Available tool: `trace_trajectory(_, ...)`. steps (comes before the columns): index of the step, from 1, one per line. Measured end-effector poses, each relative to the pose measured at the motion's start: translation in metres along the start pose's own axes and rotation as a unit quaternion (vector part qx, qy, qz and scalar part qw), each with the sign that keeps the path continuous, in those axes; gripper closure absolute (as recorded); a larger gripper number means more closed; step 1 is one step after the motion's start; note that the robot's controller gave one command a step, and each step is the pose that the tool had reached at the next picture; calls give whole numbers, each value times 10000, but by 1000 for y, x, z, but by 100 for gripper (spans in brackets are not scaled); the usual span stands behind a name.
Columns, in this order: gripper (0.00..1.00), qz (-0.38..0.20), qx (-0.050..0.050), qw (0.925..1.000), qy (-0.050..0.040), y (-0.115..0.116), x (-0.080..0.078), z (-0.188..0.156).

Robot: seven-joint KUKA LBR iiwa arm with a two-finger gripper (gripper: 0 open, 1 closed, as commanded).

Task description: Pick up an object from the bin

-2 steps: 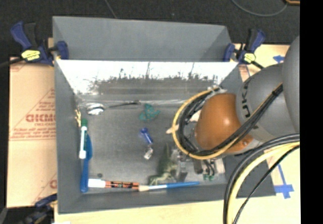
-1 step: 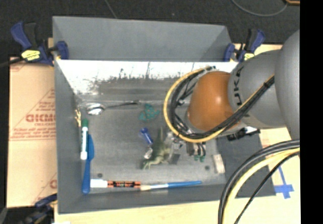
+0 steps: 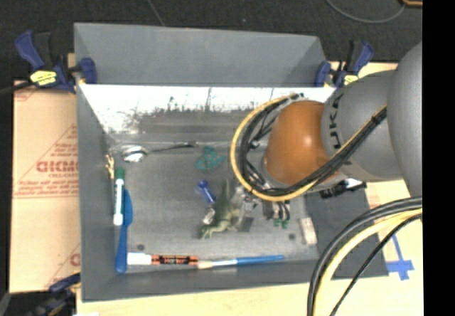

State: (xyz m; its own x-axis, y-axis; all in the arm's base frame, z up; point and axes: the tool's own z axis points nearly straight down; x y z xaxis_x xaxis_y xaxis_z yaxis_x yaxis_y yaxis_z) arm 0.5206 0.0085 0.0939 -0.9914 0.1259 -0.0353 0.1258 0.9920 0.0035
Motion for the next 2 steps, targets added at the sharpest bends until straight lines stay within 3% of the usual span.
trace_trajectory(1,100,147,-9,9999,-31,3,19,-49)
trace_trajectory(2,100,53,3,10000,-23,-1,18,-49)
